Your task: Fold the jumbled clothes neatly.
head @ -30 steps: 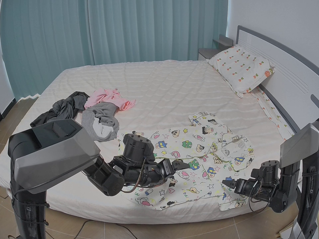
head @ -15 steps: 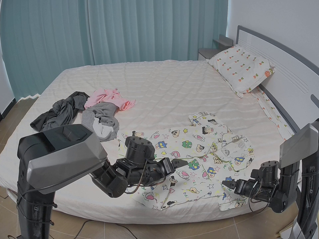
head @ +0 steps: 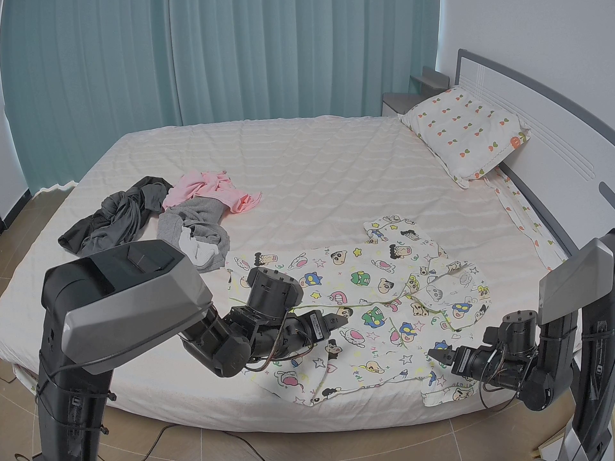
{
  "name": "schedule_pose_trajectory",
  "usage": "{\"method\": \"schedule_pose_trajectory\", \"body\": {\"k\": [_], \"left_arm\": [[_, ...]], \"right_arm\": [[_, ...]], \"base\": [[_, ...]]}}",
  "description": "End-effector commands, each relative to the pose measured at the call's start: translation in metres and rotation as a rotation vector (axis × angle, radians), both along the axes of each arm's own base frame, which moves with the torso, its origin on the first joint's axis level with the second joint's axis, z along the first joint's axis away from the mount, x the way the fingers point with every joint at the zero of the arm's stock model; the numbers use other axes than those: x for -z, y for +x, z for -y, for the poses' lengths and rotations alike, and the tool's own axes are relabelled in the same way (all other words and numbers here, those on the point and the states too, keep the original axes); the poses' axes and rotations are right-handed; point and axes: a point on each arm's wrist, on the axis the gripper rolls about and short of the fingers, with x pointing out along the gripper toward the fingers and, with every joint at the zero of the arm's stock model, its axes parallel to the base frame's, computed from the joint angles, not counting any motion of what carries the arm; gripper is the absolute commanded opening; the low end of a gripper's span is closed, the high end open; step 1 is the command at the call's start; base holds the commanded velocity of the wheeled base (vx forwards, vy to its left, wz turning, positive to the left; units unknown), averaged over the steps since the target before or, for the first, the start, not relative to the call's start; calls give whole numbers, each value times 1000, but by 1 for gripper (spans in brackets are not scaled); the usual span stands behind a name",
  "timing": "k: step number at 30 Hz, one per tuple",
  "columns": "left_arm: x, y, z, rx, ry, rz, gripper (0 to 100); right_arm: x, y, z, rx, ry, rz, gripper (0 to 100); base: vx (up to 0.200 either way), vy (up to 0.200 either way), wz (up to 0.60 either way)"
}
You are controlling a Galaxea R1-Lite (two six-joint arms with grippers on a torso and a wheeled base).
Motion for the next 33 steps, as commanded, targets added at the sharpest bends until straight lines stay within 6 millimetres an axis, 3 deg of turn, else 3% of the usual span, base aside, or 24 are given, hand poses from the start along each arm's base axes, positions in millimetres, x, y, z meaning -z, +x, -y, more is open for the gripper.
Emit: {"method": "schedule_pose_trajectory", "body": {"k": [1,6,15,19,25,33], "left_arm": [[-8,-1,-8,-49,-5,1,100],[-16,-2,-13,-217,-79,-54,100],[-17,-1,-52,-377,-40,-116,100],[-8,4,-68,-300,110,-88,100],[-7,8,-68,-181,263,-80,100],[4,26,-71,128,480,101,100]], "right_arm": [[0,1,0,0,3,8,100],[-1,1,0,0,3,9,100],[0,-1,0,-1,2,5,100],[-1,-1,0,-1,2,5,100],[0,-1,0,-2,2,2,100],[0,-1,0,-1,3,3,100]], "base": [[0,0,0],[0,0,0],[0,0,0],[0,0,0],[0,0,0],[0,0,0]]}}
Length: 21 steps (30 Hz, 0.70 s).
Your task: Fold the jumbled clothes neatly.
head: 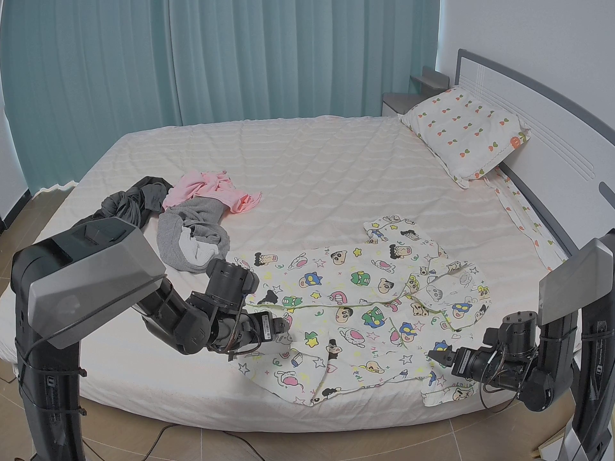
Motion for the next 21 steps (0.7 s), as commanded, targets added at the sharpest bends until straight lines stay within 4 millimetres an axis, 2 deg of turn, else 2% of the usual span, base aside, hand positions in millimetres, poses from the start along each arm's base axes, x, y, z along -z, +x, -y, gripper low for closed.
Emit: {"method": "schedule_pose_trajectory", "body": {"k": [1,3,6,11,21], "left_arm": [[12,19,0,171,105,58,100],[19,23,2,237,162,79,100],[21,27,1,306,208,107,100],[29,29,6,403,229,121,100],[37,36,16,423,223,178,100]], "right_arm": [[-1,1,0,0,3,11,100],[-1,1,0,0,3,10,100],[-1,1,0,0,3,10,100],[-1,1,0,0,3,11,100],[1,1,0,0,2,4,100]], "base": [[0,0,0],[0,0,0],[0,0,0],[0,0,0],[0,0,0]]}}
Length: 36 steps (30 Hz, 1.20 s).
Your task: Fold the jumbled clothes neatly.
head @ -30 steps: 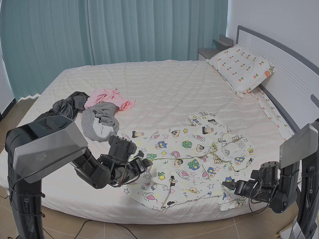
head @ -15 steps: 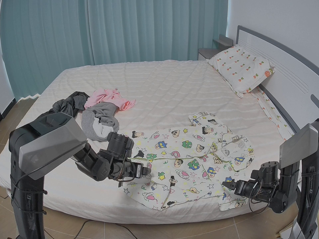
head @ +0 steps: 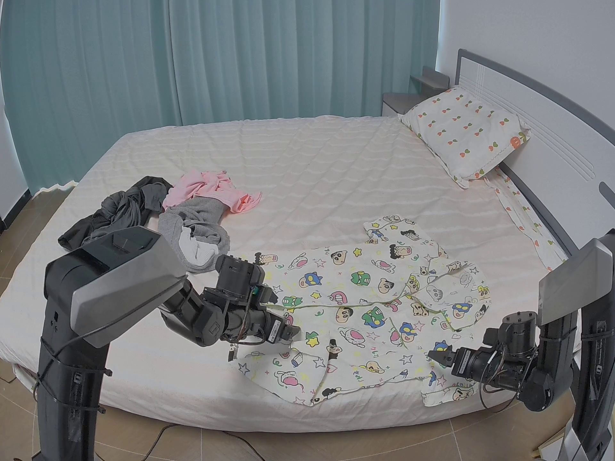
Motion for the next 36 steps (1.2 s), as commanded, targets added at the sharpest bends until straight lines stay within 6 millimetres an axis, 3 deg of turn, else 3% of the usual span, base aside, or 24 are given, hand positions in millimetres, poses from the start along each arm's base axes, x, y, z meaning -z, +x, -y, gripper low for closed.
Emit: {"method": "schedule_pose_trajectory", "body": {"k": [1,17,18,36], "left_arm": [[11,-1,5,12,7,-16,100],[17,-5,17,42,6,-27,100],[18,-6,17,40,7,-32,0],[2,-10,13,11,-17,-28,0]], "right_arm": [[0,0,0,-1,2,7,100],[0,1,0,1,2,10,100],[0,1,0,0,1,10,100],[0,1,0,-2,1,10,100]], "base": [[0,0,0],[0,0,0],[0,0,0],[0,0,0]]}}
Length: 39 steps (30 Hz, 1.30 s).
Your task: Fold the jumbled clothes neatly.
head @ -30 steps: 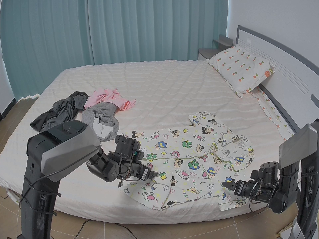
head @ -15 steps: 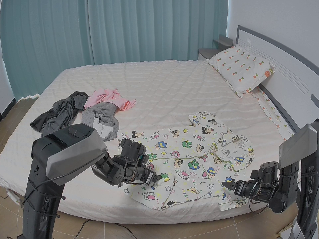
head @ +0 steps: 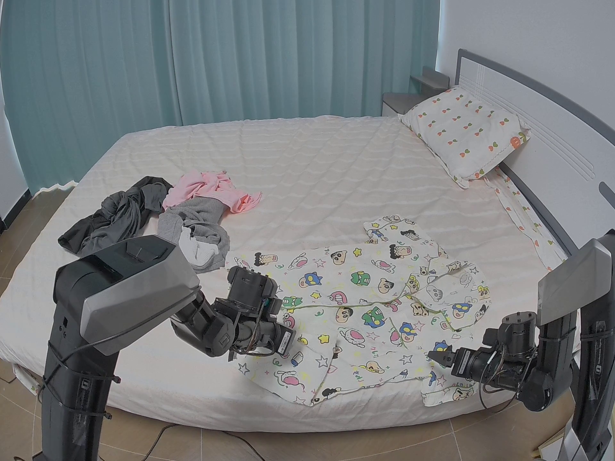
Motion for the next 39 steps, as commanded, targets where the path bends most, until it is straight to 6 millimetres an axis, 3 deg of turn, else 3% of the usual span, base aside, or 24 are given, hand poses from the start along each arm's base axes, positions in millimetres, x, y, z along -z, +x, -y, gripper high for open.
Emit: {"method": "schedule_pose_trajectory", "body": {"k": [1,11,12,26,27,39], "left_arm": [[-5,1,0,-1,-7,13,0],[2,4,1,-6,1,10,0],[2,5,2,-6,-1,14,100],[13,18,11,-1,-8,27,100],[14,18,11,-1,-7,26,0],[16,20,11,-5,-8,27,0]], "right_arm": [[-1,1,0,-2,3,12,100],[0,0,0,-2,2,9,100],[0,0,0,-2,2,9,100],[0,1,-1,-2,3,10,100],[0,1,0,0,2,9,100],[0,1,-1,-2,3,10,100]], "base": [[0,0,0],[0,0,0],[0,0,0],[0,0,0],[0,0,0],[0,0,0]]}}
